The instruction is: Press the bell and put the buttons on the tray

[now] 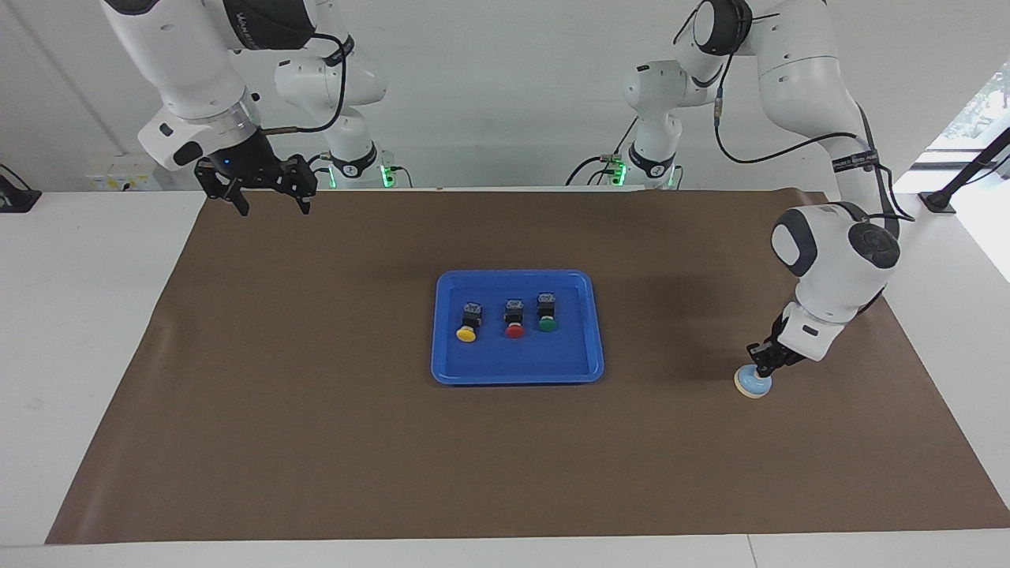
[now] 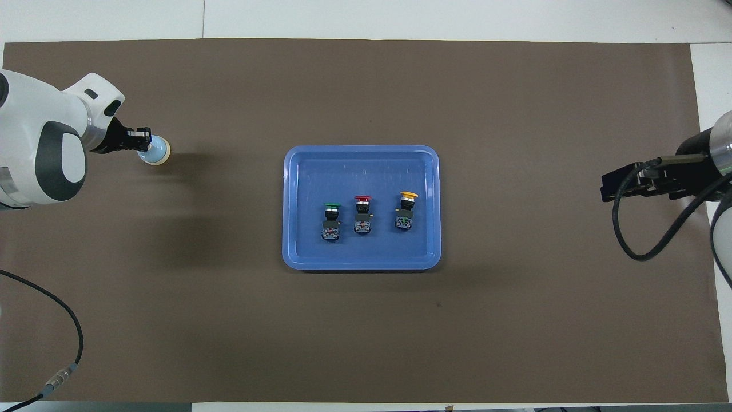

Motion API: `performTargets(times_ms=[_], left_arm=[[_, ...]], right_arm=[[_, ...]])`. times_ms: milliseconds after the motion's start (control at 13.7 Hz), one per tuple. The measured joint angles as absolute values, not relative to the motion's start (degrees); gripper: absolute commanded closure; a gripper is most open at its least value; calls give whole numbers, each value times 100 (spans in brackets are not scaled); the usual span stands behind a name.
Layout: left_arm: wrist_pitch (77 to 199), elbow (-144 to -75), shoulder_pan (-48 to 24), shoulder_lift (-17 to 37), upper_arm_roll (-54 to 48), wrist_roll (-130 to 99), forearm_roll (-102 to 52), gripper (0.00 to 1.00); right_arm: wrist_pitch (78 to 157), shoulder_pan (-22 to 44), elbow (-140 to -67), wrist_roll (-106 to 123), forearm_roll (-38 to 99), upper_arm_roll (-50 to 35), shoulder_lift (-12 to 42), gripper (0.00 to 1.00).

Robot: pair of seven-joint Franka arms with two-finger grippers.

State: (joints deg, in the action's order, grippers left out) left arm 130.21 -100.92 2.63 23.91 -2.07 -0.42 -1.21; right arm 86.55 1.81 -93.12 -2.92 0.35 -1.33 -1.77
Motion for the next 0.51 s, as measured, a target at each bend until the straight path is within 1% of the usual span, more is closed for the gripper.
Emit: performTargets(times_ms=[220, 366, 439, 513], left_arm=[[12892, -10035, 263, 2385, -200, -43, -121, 100], [12499, -9890, 266, 2214, -187, -43, -121, 100], [12177, -9816, 268, 2001, -177, -44, -121, 91], [11842, -9765, 269, 1731, -169, -46, -121, 71]], right_arm=[[8655, 181, -9312, -292, 35, -133, -177, 0], [8655, 181, -9312, -292, 35, -133, -177, 0], [8655, 181, -9312, -292, 35, -133, -177, 0], [8655, 181, -9312, -292, 35, -133, -177, 0]])
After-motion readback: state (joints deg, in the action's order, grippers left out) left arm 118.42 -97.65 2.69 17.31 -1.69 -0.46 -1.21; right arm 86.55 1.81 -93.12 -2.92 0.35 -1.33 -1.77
